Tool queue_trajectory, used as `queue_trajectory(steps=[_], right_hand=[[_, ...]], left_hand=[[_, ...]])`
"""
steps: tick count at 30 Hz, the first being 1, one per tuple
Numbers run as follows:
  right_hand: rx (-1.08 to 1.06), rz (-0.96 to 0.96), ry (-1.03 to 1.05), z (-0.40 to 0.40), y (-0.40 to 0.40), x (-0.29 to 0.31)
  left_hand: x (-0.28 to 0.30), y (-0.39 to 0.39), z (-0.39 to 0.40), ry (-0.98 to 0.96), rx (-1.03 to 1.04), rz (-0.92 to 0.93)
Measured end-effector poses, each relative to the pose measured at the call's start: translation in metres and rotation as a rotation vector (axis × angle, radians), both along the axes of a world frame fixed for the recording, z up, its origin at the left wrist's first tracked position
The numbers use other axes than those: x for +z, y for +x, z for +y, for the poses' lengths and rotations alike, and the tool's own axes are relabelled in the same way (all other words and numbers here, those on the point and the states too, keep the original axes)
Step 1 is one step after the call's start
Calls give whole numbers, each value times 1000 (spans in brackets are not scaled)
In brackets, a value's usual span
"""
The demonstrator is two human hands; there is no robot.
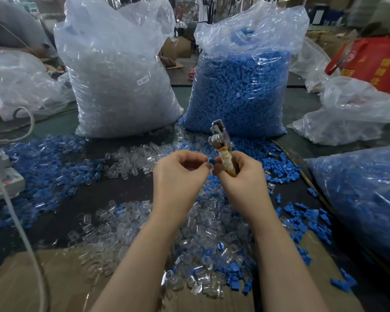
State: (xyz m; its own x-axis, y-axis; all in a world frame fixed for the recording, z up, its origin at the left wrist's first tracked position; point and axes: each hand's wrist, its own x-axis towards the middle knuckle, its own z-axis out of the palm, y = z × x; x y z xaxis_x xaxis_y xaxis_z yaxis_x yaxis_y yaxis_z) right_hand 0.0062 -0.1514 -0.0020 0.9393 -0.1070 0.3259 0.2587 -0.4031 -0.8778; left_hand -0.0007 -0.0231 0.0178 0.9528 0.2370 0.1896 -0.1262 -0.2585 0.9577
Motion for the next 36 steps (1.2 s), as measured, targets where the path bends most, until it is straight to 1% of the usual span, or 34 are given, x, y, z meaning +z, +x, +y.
queue_trajectory(steps=[4, 6, 9, 12, 15, 22, 32, 36], right_hand=[[60, 52, 26, 0, -2, 1], [94, 86, 41, -2, -2, 1], [134, 133, 16, -9, -2, 1], [178, 173, -25, -14, -3, 1], [214, 199, -56, -15, -4, 3], [286, 224, -95, -14, -3, 3], [322, 232, -78, -15, -4, 4], [309, 222, -112, -15, -3, -1]], left_hand=[[-2, 0, 1, 17, 36, -11], [-3, 1, 3, -9, 33, -4], [0, 2, 7, -121, 1, -6], [2, 3, 11, -247, -37, -51], [4, 4, 14, -306, -45, -99], [2, 5, 17, -317, -87, -136], [3, 4, 20, -314, -147, -152], [2, 3, 20, -316, -166, -146]])
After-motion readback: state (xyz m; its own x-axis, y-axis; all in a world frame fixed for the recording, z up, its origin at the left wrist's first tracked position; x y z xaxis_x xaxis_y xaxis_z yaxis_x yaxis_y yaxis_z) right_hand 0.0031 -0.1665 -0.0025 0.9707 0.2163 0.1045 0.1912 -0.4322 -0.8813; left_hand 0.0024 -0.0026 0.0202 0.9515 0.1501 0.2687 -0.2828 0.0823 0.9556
